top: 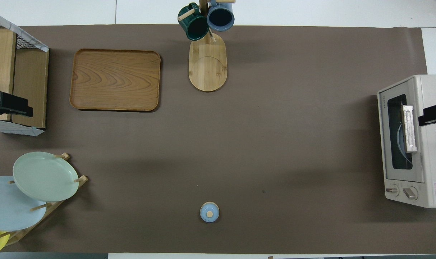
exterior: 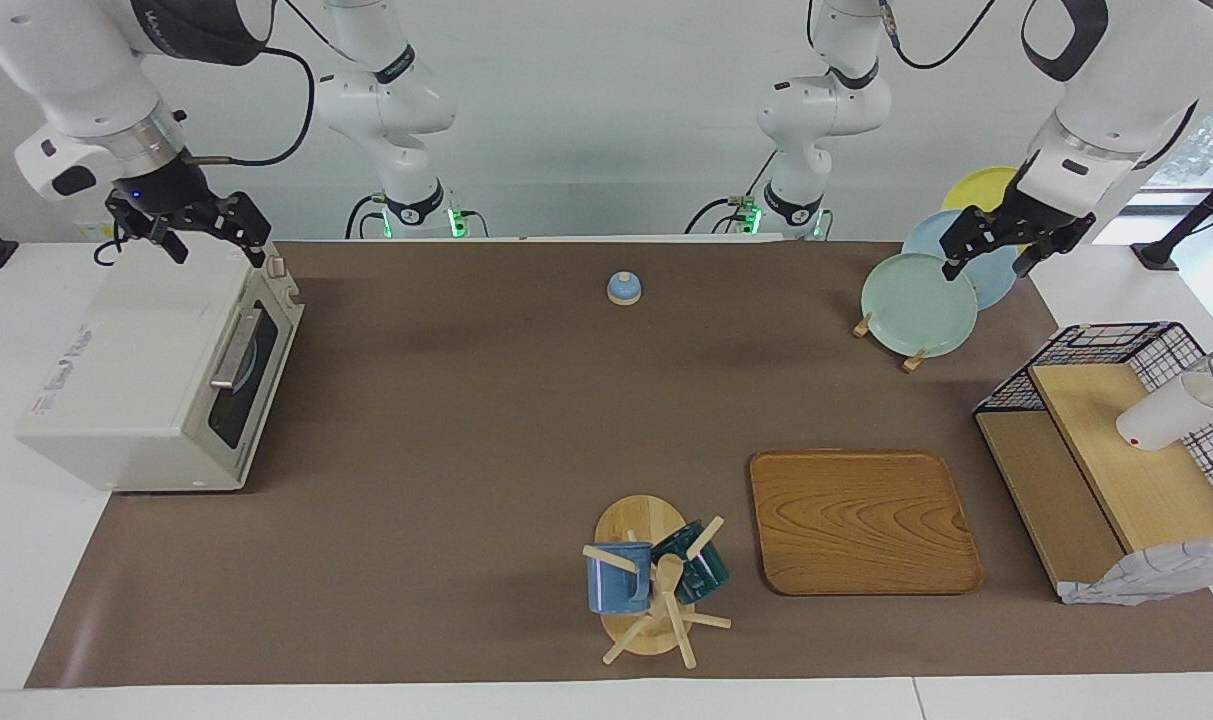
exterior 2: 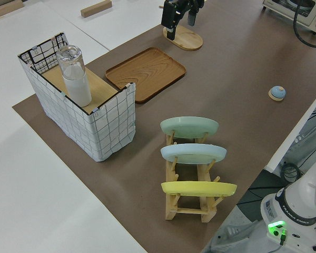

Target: Put eggplant into oven

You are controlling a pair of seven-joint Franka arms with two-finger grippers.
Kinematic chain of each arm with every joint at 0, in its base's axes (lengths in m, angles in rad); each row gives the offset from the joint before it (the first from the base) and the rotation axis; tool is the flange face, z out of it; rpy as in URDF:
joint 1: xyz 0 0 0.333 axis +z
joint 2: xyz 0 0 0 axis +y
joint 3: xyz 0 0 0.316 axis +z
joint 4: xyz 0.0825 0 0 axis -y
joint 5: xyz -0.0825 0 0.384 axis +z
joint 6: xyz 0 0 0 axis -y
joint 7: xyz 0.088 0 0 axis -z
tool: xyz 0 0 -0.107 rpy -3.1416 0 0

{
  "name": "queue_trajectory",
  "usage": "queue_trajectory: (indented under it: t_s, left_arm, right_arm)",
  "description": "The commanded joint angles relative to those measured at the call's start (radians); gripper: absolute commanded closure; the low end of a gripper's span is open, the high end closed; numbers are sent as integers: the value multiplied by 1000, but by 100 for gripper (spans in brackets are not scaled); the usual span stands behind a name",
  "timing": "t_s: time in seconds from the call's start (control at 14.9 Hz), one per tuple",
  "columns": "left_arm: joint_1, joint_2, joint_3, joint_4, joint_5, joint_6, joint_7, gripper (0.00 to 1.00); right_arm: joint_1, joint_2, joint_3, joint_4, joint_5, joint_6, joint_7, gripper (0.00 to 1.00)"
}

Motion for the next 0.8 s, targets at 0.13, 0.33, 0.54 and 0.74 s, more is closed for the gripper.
queue_trajectory:
  t_s: [0.13, 0.33, 0.54, 0.74]
  left_arm:
    - [9, -12, -8, -11, 19, -2, -9, 0]
    - [9, -12, -8, -11, 19, -2, -9, 0]
    - [9, -12, -8, -11, 19, -2, -9, 0]
    - [9, -12, -8, -11, 19, -2, -9, 0]
  right_arm:
    - [-12, 36, -6, 38, 21, -41, -32, 0]
    - [-16, 31, -6, 40, 21, -31, -30, 0]
    - [-14, 30, -10, 40, 29, -16, -30, 0]
    - [-14, 27, -10, 40, 31, -23, -30, 0]
